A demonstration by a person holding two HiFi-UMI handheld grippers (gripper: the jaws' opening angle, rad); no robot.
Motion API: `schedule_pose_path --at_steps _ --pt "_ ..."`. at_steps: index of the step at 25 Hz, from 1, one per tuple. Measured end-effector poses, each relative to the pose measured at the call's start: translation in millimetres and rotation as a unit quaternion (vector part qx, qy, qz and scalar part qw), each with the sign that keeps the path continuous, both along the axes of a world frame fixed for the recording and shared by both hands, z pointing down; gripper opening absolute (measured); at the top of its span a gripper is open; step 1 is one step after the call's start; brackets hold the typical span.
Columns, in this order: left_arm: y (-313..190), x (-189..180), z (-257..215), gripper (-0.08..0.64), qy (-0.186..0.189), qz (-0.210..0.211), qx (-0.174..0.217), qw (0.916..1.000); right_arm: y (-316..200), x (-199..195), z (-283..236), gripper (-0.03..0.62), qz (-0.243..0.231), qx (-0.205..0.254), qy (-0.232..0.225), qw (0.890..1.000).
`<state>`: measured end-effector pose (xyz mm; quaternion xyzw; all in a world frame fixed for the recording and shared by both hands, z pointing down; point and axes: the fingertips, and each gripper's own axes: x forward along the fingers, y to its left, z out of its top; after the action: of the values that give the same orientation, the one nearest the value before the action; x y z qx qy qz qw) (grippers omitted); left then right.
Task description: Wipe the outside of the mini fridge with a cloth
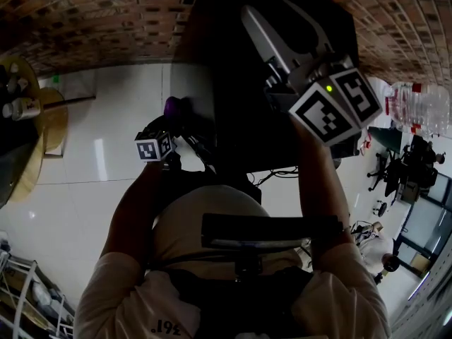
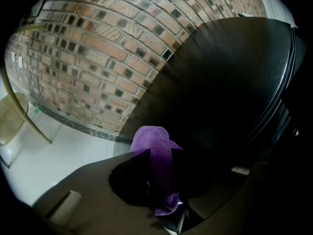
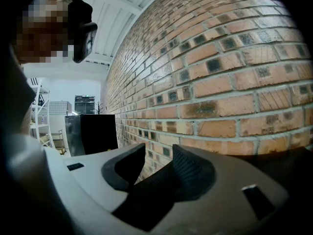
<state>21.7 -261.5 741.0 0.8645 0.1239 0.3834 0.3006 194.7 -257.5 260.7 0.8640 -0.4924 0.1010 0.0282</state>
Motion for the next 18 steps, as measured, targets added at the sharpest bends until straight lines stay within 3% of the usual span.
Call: schedule_pose_path --at_steps 18 --pt "-9.2 6.0 5.7 0.103 -0.013 0.002 -0.002 0.9999 0.6 0.3 1.1 0.167 0.0 0.001 0.001 1.0"
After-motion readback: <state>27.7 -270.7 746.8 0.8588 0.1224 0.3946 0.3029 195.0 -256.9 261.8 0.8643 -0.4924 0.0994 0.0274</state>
